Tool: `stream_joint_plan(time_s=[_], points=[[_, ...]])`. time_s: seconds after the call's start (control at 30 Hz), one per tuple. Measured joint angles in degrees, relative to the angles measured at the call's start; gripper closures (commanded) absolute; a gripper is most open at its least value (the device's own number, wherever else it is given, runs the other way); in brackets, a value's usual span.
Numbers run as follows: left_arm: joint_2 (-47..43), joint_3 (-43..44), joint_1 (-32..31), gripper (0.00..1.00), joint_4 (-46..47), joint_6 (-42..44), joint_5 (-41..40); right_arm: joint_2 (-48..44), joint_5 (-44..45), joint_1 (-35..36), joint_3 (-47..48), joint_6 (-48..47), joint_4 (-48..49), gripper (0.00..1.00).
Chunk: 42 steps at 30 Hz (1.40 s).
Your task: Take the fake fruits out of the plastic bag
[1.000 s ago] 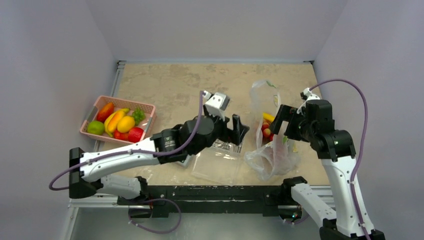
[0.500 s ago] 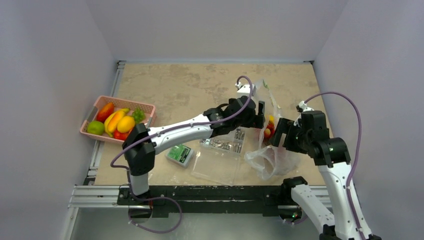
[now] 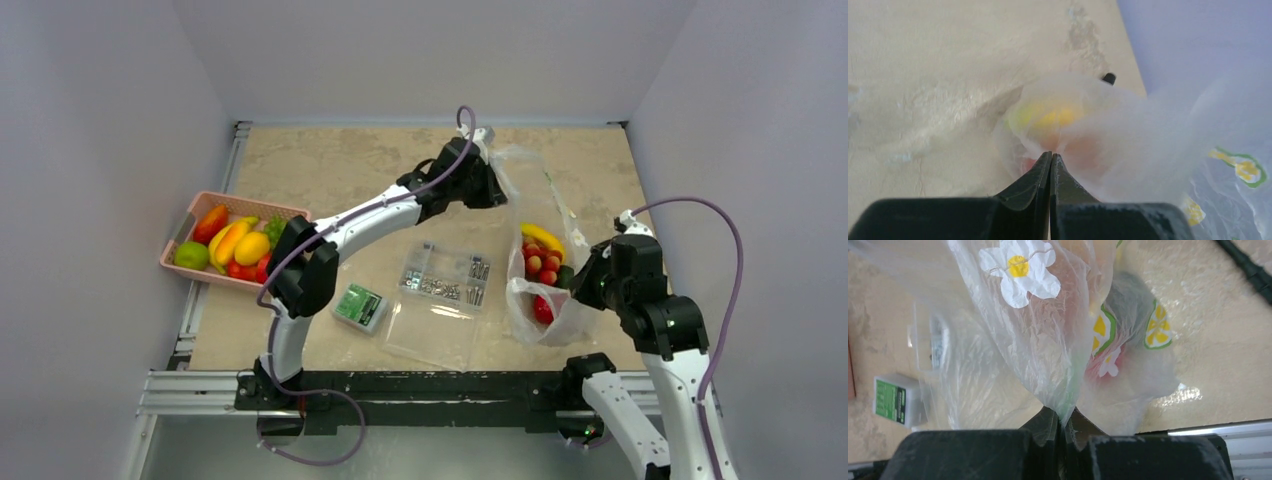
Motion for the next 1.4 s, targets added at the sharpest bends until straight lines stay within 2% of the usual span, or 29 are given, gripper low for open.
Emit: stream_joint_plan(time_s=[0.17,0.27,0.33,0.43,0.47,0.57,0.67,0.83,0.93,1.07,1.17,1.2,1.23,1.27,1.3,1.33,1.37,1.4], points=[[0.4,4.8,3.1,0.99,2.5,1.9,6.8,1.0,5.7,0.0,4.2,0.6,1.0,1.0],[-2.6,3.0,3.0,0.71,2.7,2.0,8.5,1.8,6.7,0.0,5.1,0.6,2.7,1.0],[-6.8,-1.4,2.5,0.43,2.5,2.0,8.3,1.7,6.5,0.0,5.1,0.6,3.2,1.0],[-16.0,-12.6,1.3,0.09,2.9,0.7,6.7,1.5,5.6,0.0,4.9,0.5,3.7,1.0],[-19.1,-16.7,0.7,0.04,3.2,0.0,5.3,1.4,5.2,0.0,4.7,0.5,3.7,1.0],[-26.7,-25.7,-2.3,0.0,3.2,-1.9,0.2,1.0,4.6,0.0,4.0,0.4,3.6,1.0],[-30.5,-30.1,-6.7,0.0,4.0,-3.7,-5.9,0.6,3.6,0.0,3.9,0.4,3.7,1.0],[-29.6,-29.3,-14.1,0.0,6.3,-5.3,-16.2,0.0,2.1,0.0,3.9,0.4,3.6,1.0],[-24.8,-24.4,-16.4,0.0,5.7,-6.7,-23.8,-0.4,1.9,0.0,3.9,0.4,3.6,1.0],[-16.3,-13.4,-16.6,0.0,-2.4,-12.1,-33.5,-1.3,1.7,0.0,3.9,0.4,3.5,1.0],[-12.4,-8.9,-16.2,0.01,-5.1,-13.9,-37.5,-2.3,1.7,0.0,3.9,0.8,3.1,1.0],[-11.4,-7.8,-15.8,0.04,-6.0,-14.2,-38.3,-2.7,1.7,0.0,3.9,1.0,3.0,1.0],[-10.5,-7.2,-15.5,0.1,-6.4,-14.4,-38.7,-3.2,1.7,0.0,3.9,1.3,2.8,1.0],[-9.5,-6.5,-15.1,0.21,-6.7,-14.4,-38.7,-3.7,1.7,0.0,3.9,1.5,2.7,1.0],[-8.5,-6.2,-14.4,0.4,-6.5,-14.4,-38.2,-4.1,1.7,0.0,3.9,1.9,2.4,1.0],[-7.5,-6.2,-13.3,0.65,-5.8,-14.1,-36.7,-4.5,1.7,0.2,3.9,2.4,2.1,1.0],[-6.7,-6.2,-12.3,0.86,-5.3,-13.7,-35.2,-4.7,2.0,0.4,3.9,2.8,1.8,1.0],[-5.7,-6.2,-11.0,0.98,-4.1,-12.7,-33.3,-4.9,2.4,0.7,3.8,3.0,1.6,1.0]])
